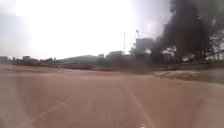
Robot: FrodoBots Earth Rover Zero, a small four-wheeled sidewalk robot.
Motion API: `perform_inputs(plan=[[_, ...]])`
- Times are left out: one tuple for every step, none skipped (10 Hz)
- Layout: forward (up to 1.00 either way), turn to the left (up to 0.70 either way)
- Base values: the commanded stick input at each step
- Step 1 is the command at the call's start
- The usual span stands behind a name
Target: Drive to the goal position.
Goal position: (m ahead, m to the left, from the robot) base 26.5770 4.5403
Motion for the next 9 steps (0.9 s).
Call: perform_inputs(plan=[[0.70, 0.00], [0.70, 0.00], [0.70, 0.00], [0.70, 0.00], [0.70, 0.00], [0.70, 0.00], [0.70, 0.00], [0.70, 0.00], [0.70, 0.00]])
